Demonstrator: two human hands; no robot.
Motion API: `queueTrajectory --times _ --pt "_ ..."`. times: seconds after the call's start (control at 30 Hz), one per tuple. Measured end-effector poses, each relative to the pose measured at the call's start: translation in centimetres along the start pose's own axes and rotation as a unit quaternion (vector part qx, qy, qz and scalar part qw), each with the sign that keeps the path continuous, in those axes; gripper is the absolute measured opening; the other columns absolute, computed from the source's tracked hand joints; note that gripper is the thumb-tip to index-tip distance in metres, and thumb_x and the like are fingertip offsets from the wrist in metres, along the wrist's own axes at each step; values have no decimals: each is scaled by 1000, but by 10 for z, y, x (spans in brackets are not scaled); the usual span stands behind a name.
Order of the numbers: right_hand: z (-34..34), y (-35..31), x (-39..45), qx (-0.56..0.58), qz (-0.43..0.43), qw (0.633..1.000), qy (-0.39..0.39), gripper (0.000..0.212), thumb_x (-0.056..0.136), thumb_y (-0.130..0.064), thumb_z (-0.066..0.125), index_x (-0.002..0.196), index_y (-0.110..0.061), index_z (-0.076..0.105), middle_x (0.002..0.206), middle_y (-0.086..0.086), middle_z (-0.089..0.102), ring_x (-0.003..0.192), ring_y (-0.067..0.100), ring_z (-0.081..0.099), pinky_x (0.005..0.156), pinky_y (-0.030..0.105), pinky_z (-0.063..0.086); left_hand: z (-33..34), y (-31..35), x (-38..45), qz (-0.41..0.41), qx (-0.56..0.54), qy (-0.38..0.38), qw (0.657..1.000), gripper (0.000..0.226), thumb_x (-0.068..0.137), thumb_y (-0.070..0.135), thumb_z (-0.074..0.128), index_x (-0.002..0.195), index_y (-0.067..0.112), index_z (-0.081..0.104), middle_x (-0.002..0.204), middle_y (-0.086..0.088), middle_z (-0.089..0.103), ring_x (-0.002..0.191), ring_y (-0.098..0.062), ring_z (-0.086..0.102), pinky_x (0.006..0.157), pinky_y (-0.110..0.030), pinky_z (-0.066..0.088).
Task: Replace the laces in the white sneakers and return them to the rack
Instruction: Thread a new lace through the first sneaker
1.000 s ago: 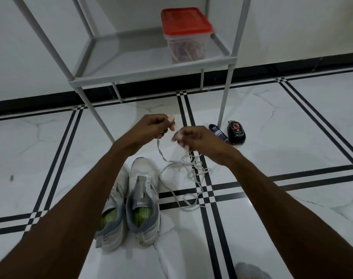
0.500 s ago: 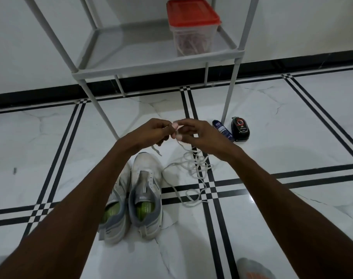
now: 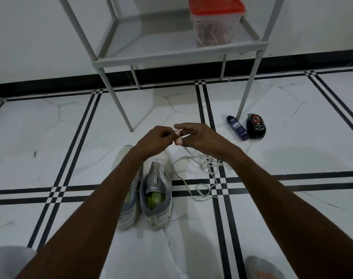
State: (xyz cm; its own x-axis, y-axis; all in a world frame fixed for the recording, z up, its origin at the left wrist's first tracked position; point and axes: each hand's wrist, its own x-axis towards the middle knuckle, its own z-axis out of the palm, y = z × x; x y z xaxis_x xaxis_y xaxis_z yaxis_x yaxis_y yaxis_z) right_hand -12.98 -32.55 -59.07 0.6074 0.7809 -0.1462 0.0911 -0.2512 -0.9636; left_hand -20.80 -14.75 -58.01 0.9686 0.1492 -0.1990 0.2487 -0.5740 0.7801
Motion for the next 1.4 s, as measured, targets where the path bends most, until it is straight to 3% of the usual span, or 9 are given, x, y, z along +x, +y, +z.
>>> queueTrajectory --times 0.13,0.27,0.47,0.7,0.87,1.03,1.13,1.23,1.4 --pt "21 11 12 11 -4 999 48 20 92 -15 69 111 -13 75 99 8 76 89 18 73 73 32 53 2 -23 -8 -31 -6 51 998 46 100 54 51 79 18 72 73 1 66 65 -14 58 70 -31 48" --pt "27 34 21 -39 32 996 70 12 86 -22 77 96 -18 81 83 -1 77 77 10 72 78 43 58 10 -57 -20 -116 34 160 980 34 103 37 54 93 11 73 92 -6 75 88 -24 69 80 -32 53" --pt "39 51 24 20 63 992 106 10 83 -20 80 87 -11 79 81 5 77 74 12 72 73 31 60 45 -82 -42 -231 198 79 949 36 95 27 58 119 1 59 123 -18 58 117 -37 57 99 -41 44" --pt "31 54 23 67 116 979 154 9 90 -4 64 93 -6 72 88 10 76 65 5 69 52 15 47 72 -71 -39 -199 157 88 963 40 95 16 58 132 1 61 133 -22 51 123 -37 54 102 -38 42" --pt "11 68 7 64 102 975 186 11 86 -4 71 95 -1 75 90 12 75 79 15 70 70 20 58 114 -44 -26 -141 81 98 982 33 93 11 59 123 -2 66 118 -22 57 111 -35 57 90 -32 43" --pt "-3 79 -5 64 116 968 211 15 89 -9 71 101 0 73 88 10 73 77 16 68 60 12 53 132 -31 -14 -128 30 82 988 41 95 22 63 132 5 64 123 -19 59 117 -30 57 98 -30 41" --pt "-7 74 -6 61 117 970 204 14 91 -9 67 102 -2 72 91 10 73 74 13 66 59 12 50 111 -37 -11 -127 5 132 983 39 95 36 65 125 10 69 117 -12 64 108 -25 64 96 -33 46" --pt "-3 61 4 68 97 978 173 13 91 -10 67 101 -4 72 92 8 73 77 13 67 69 23 54 60 -62 -15 -129 45 255 957 25 90 25 71 110 10 73 102 -14 68 96 -29 67 91 -33 48" --pt "27 33 33 53 58 990 120 11 89 -15 70 97 -9 75 92 3 75 75 8 68 62 18 52 -22 -101 -44 -293 143 282 902 39 83 26 70 122 18 68 125 -12 63 121 -39 53 102 -45 43"
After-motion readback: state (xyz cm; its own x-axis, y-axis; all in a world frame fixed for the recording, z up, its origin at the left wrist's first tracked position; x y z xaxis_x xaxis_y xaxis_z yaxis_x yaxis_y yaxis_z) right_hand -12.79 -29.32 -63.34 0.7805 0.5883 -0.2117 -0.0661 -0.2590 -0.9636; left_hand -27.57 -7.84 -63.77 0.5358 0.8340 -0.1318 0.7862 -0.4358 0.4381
